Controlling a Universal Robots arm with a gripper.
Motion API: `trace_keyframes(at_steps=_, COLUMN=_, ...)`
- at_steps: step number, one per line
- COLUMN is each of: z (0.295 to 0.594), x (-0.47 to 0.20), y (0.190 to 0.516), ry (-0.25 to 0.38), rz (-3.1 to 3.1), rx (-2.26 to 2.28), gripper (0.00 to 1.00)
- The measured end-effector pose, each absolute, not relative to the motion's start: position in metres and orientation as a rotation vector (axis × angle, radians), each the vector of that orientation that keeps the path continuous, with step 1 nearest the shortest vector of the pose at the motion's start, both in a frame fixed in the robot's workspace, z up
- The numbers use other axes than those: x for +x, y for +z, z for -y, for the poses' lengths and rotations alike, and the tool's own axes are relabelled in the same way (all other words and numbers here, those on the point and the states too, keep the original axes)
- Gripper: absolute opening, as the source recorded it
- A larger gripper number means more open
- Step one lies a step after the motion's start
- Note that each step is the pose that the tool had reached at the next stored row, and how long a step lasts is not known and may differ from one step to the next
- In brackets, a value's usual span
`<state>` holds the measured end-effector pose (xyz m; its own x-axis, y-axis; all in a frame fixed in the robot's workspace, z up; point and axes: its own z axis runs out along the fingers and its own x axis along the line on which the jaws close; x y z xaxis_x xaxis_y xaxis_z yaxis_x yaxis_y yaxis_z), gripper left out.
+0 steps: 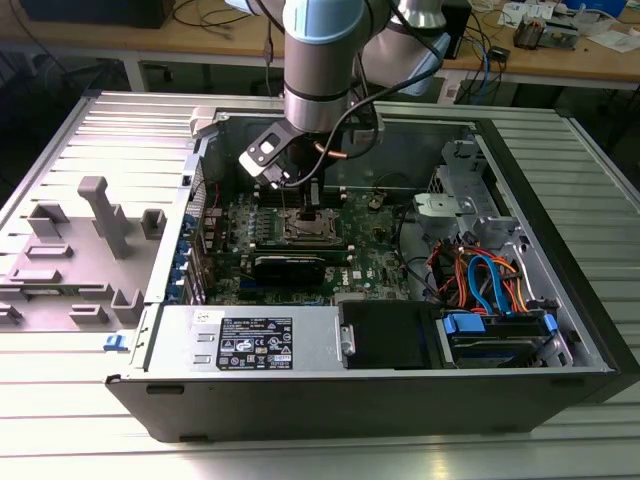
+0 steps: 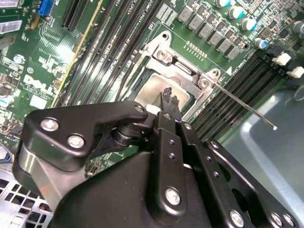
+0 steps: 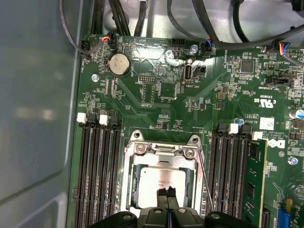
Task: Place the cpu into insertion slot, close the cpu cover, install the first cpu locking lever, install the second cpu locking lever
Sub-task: 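Install the first cpu locking lever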
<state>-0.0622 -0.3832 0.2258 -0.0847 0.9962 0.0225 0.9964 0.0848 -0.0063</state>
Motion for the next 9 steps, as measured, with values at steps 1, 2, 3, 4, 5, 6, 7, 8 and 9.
trace_keyframes(at_steps=1, z=0.383, x=-0.062, y=0.228, ry=-0.017, rz=2.298, rx=-2.111, gripper=0.11)
trace_keyframes(at_steps=2, z=0.383, x=-0.062, y=0.229, ry=-0.016, rz=2.298, rx=-2.111, gripper=0.11)
trace_keyframes(at_steps=3, z=0.383, x=-0.062, y=0.232, ry=-0.017, rz=2.298, rx=-2.111, gripper=0.11)
trace_keyframes(at_steps=4, z=0.383, x=-0.062, y=0.234, ry=-0.017, rz=2.298, rx=-2.111, gripper=0.11)
trace_keyframes(at_steps=5, z=0.383, x=-0.062, y=0.236, ry=-0.016, rz=2.298, rx=-2.111, gripper=0.11)
trace_keyframes(at_steps=6, z=0.383, x=-0.062, y=0.238, ry=-0.016, rz=2.298, rx=-2.111, gripper=0.11)
trace_keyframes(at_steps=7, z=0.383, x=-0.062, y=0.240, ry=-0.017, rz=2.298, rx=-2.111, gripper=0.11)
trace_keyframes(at_steps=8, z=0.383, x=-0.062, y=0.241, ry=-0.017, rz=2.298, rx=-2.111, gripper=0.11)
trace_keyframes(at_steps=9, z=0.383, x=-0.062, y=0.243, ry=-0.017, rz=2.298, rx=-2.111, gripper=0.11)
